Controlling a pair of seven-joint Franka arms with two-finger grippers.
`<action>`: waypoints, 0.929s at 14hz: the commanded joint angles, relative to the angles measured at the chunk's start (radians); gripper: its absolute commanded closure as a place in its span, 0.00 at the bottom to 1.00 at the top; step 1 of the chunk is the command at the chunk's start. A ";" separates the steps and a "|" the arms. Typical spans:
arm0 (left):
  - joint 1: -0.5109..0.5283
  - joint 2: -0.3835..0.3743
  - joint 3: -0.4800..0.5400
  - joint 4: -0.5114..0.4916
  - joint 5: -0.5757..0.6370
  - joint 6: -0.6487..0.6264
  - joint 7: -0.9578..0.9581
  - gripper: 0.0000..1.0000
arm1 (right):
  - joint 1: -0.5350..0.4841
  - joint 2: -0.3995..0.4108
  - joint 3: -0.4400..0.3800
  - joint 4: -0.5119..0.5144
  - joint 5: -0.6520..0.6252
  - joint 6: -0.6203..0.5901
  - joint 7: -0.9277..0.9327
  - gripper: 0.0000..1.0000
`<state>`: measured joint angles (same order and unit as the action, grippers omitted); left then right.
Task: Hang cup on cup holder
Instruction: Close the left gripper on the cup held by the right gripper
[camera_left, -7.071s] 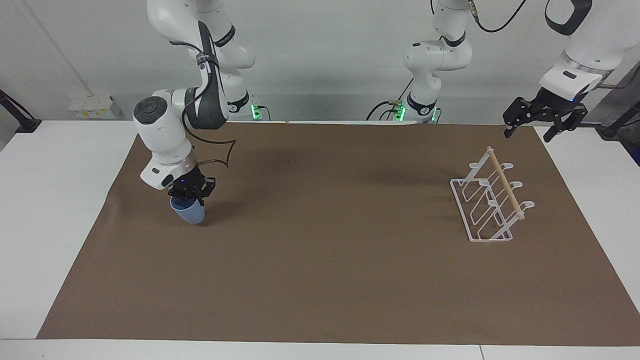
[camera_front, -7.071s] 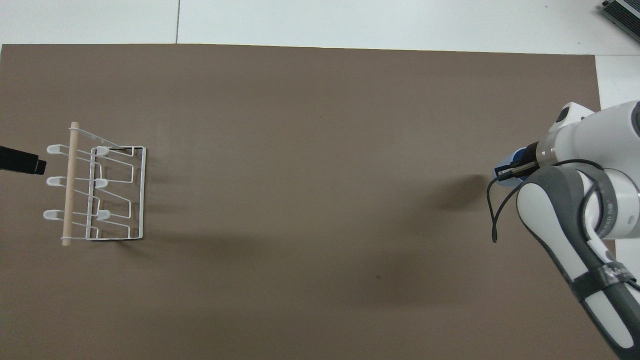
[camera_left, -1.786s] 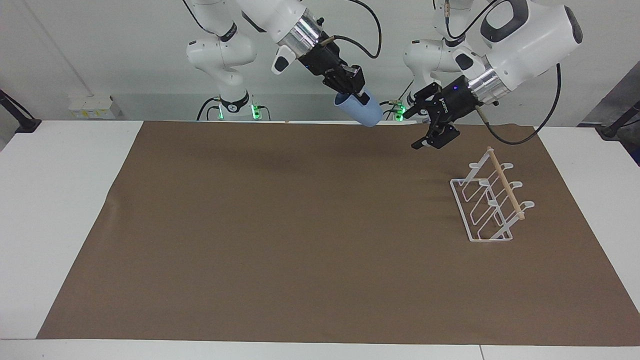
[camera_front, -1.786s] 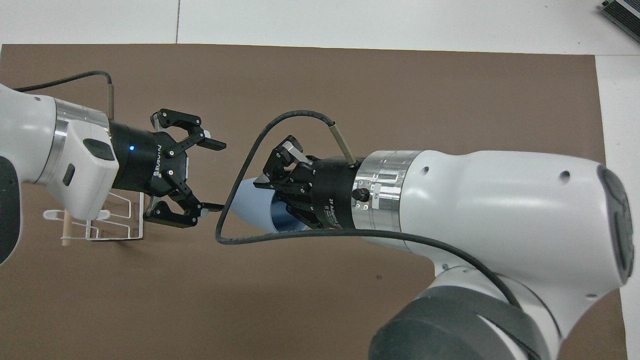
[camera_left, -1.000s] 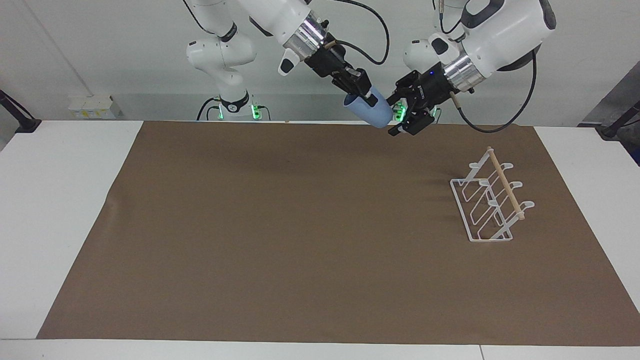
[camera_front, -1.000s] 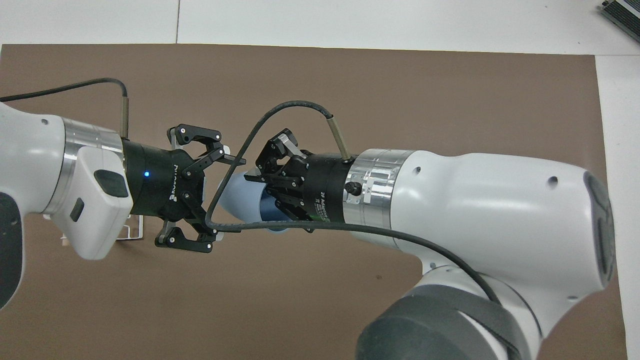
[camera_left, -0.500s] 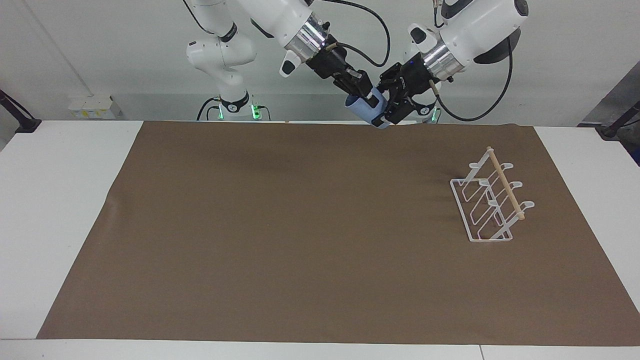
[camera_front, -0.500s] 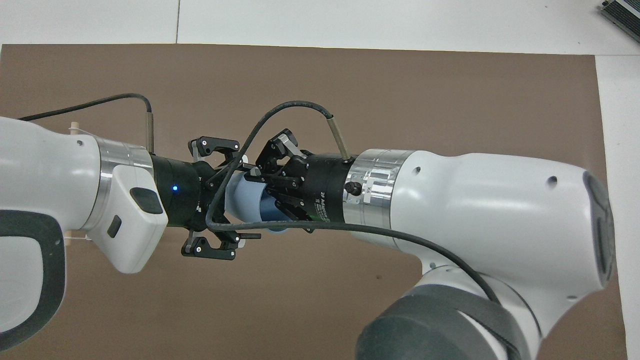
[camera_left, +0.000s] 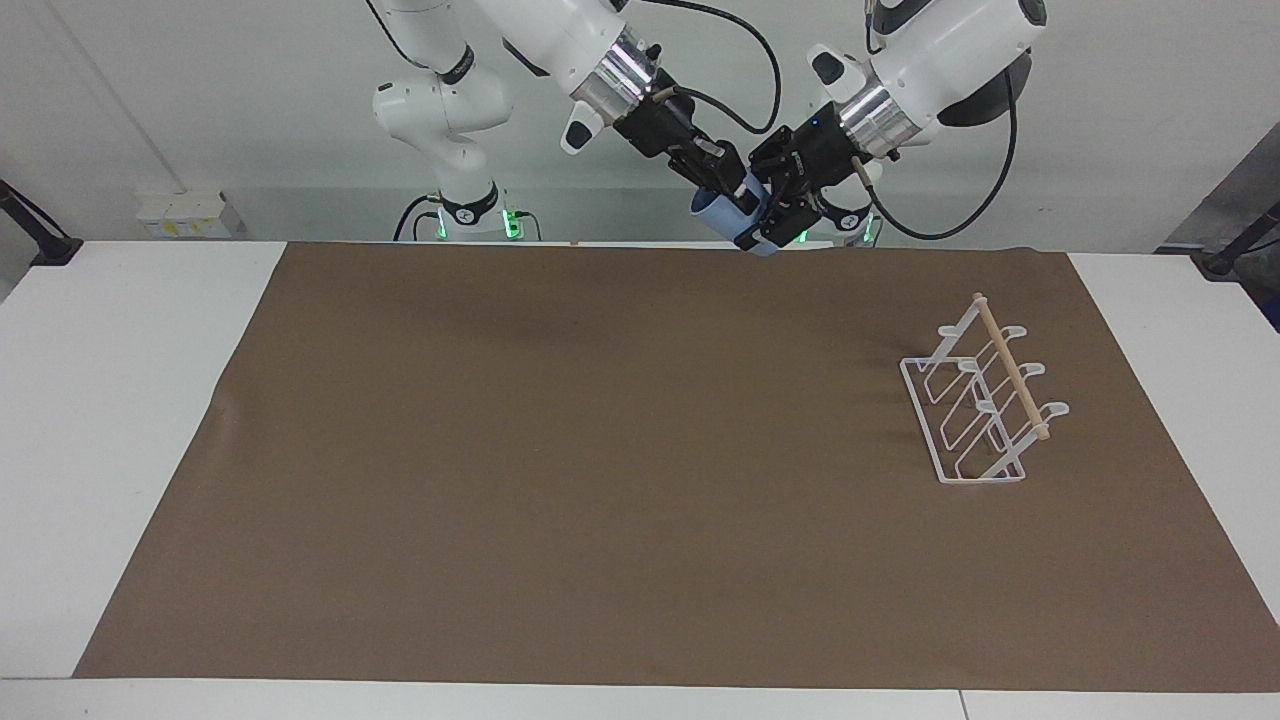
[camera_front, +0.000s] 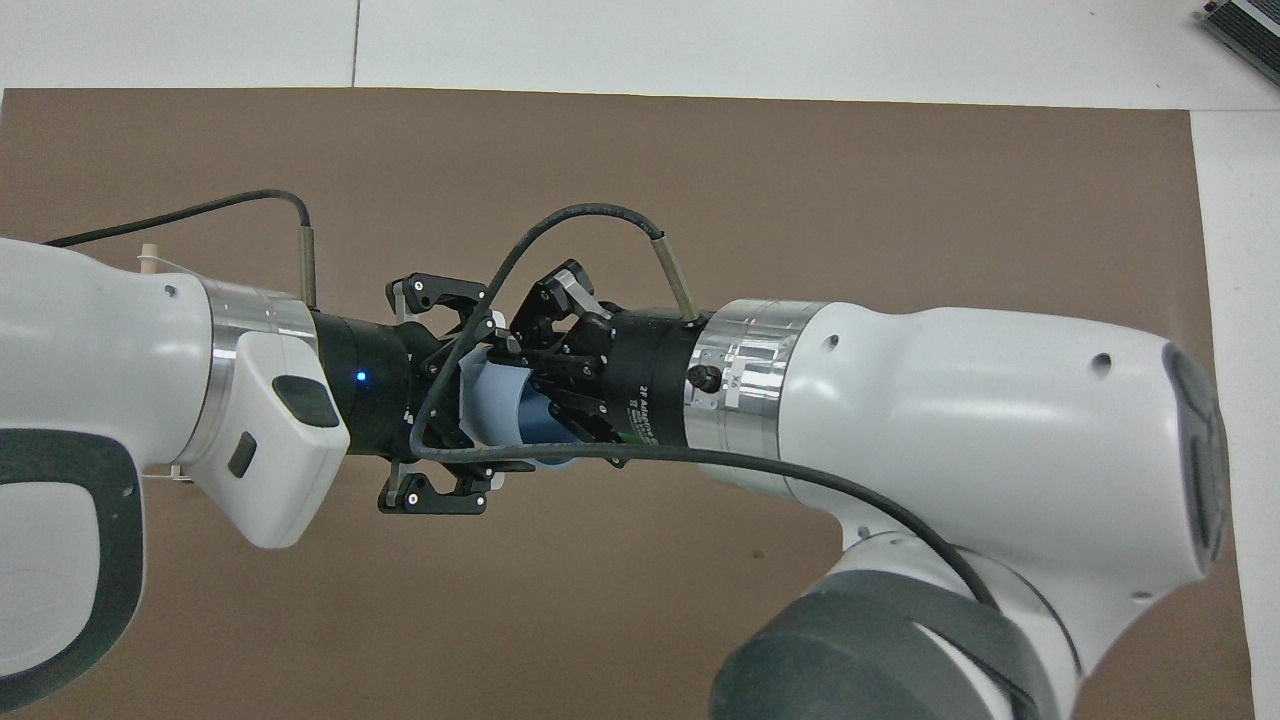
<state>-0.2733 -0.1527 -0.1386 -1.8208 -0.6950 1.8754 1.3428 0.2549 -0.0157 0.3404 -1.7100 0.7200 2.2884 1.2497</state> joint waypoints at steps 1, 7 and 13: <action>-0.015 -0.038 0.010 -0.035 -0.014 -0.002 -0.017 1.00 | -0.002 -0.001 0.000 -0.004 0.022 0.022 -0.003 1.00; -0.007 -0.038 0.010 -0.034 -0.001 0.010 -0.042 1.00 | -0.017 0.000 0.000 -0.004 0.082 0.017 -0.003 0.82; -0.001 -0.036 0.011 -0.032 0.099 0.011 -0.047 1.00 | -0.023 0.000 0.000 -0.002 0.094 0.017 -0.003 0.63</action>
<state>-0.2715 -0.1601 -0.1327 -1.8258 -0.6495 1.8745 1.3126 0.2444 -0.0143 0.3310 -1.7107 0.7759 2.2951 1.2498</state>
